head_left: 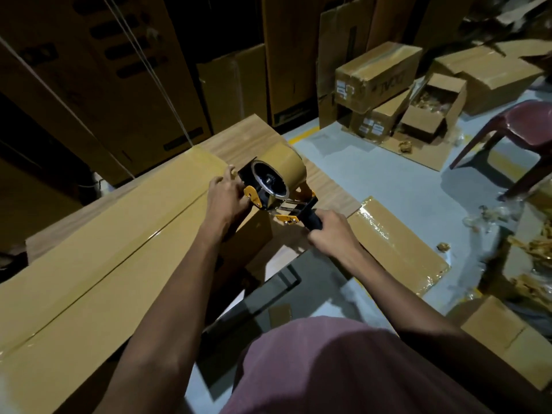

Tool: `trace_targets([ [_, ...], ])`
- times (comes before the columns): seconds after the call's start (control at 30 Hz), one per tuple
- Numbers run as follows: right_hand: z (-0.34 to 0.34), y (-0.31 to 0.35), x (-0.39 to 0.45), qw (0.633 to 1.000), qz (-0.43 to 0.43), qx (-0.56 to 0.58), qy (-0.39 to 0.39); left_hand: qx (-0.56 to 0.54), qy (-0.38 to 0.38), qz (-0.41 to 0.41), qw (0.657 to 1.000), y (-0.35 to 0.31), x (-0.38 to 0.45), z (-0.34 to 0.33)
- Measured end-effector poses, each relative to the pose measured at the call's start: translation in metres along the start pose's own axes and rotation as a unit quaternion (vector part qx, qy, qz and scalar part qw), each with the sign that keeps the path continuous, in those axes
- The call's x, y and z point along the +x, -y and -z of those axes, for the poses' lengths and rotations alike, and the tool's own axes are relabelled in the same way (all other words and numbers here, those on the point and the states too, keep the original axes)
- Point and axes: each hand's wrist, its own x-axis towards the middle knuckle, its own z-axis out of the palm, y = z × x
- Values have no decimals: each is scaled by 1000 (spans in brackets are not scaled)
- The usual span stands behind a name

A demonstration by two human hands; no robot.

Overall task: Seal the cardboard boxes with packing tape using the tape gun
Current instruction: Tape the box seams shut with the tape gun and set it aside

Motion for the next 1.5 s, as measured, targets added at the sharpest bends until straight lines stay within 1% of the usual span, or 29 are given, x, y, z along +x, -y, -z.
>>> trace_targets([
  [0.1, -7, 4, -3, 999, -17, 3, -34, 10, 17, 10, 1000, -4, -1, 6],
  [0.23, -8, 5, -12, 998, -40, -9, -52, 33, 12, -3, 999, -4, -1, 7],
  [0.33, -8, -6, -28, 994, -67, -29, -76, 46, -11, -34, 998, -3, -5, 3],
  [0.43, -16, -18, -42, 992, -86, -6, -90, 34, -12, -48, 998, -1, -4, 4],
  [0.57, -22, -20, -38, 993, -86, 5, -77, 46, 10, -26, 999, -9, -8, -3],
  [0.7, -16, -31, -34, 994, -85, 38, -61, 8, 18, -51, 998, -14, -13, -4],
  [0.8, -11, -36, -35, 990, -88, 102, -35, -11, 44, -49, 998, -14, -17, 2],
  [0.97, -3, -44, -33, 975, -101, 196, 6, 32, 82, -56, 995, -16, -17, 5],
  [1.03, -1, -46, -31, 975, -94, 202, 13, 23, 110, -42, 993, -19, -11, 2],
  [1.1, 0, -48, -30, 973, -92, 212, 23, 13, 174, -9, 985, -30, 0, 7],
  [1.2, 0, -52, -30, 960, -97, 258, 37, 59, 290, 22, 955, -52, 19, 11],
  [1.3, 1, -57, -30, 948, -109, 296, 49, 92, 360, 41, 927, -60, 31, 15],
  [1.43, 0, -58, -29, 943, -113, 301, 81, 156, 402, 52, 901, -81, 27, 35],
  [1.5, 1, -58, -27, 943, -114, 300, 85, 121, 424, 78, 894, -91, 31, 40],
])
